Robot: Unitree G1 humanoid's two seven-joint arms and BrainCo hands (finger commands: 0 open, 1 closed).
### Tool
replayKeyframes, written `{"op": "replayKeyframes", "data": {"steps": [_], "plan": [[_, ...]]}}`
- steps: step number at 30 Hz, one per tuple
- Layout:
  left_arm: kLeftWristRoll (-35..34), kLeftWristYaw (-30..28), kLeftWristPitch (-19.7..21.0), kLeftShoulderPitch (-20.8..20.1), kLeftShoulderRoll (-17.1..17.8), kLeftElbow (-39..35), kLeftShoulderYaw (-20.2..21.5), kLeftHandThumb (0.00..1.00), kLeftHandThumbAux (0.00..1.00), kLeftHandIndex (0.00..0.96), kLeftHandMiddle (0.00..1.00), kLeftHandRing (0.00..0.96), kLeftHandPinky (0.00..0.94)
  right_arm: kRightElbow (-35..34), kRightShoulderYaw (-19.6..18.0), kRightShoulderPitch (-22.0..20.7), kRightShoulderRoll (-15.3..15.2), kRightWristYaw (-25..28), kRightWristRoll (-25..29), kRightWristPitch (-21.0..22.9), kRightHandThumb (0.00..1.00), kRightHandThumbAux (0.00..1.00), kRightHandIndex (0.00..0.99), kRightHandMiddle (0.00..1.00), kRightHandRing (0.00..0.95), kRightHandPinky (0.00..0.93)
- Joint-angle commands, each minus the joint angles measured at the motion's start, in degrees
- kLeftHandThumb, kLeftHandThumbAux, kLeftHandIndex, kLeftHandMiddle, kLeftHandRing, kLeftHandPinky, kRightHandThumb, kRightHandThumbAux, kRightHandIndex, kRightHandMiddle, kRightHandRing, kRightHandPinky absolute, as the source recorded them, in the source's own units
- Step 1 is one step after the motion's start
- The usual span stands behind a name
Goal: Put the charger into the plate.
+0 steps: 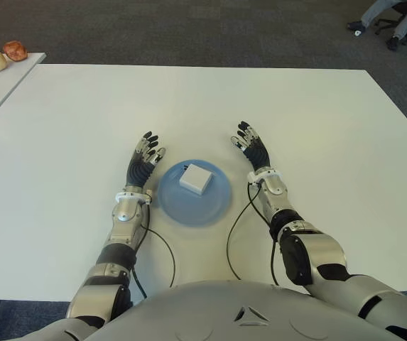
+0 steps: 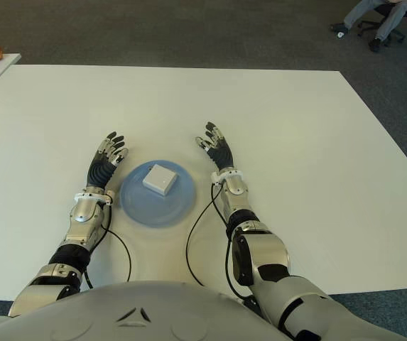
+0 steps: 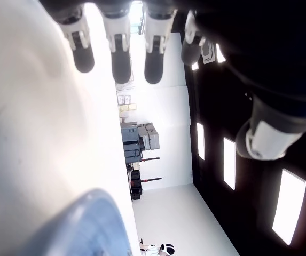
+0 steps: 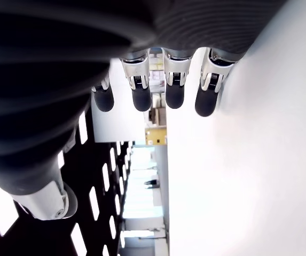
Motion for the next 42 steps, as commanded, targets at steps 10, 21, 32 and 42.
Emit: {"op": "replayKeyframes", "data": {"steps": [10, 21, 32, 42], "plan": [[-0.3, 0.1, 4.6, 3.2, -0.3, 4.7, 0.7, 0.000, 0.532, 0.064, 0.162, 0.150, 0.149, 3.0, 2.0, 3.4, -0.3, 1.3, -1.6, 5.2, 0.000, 0.691, 0.042, 0.048, 0.004, 0.007], [-1.4, -0.5, 7.2, 2.8, -0.1, 4.4, 1.6, 0.000, 0.541, 0.065, 0.151, 0.143, 0.151, 2.8, 2.2, 3.1, -0.2, 3.0, -1.1, 6.8, 0.000, 0.684, 0.043, 0.032, 0.003, 0.009], [-1.6, 0.5, 10.2, 2.7, -0.3, 3.6, 2.4, 0.000, 0.576, 0.052, 0.127, 0.125, 0.130, 2.4, 2.0, 3.4, 0.2, 3.5, -0.6, 7.0, 0.000, 0.680, 0.053, 0.063, 0.030, 0.052], [-2.4, 1.1, 11.3, 1.5, -0.6, 4.8, 3.5, 0.000, 0.621, 0.052, 0.138, 0.139, 0.154, 1.8, 2.2, 3.6, 0.6, 3.3, -0.6, 7.5, 0.000, 0.666, 0.055, 0.075, 0.043, 0.063]]}}
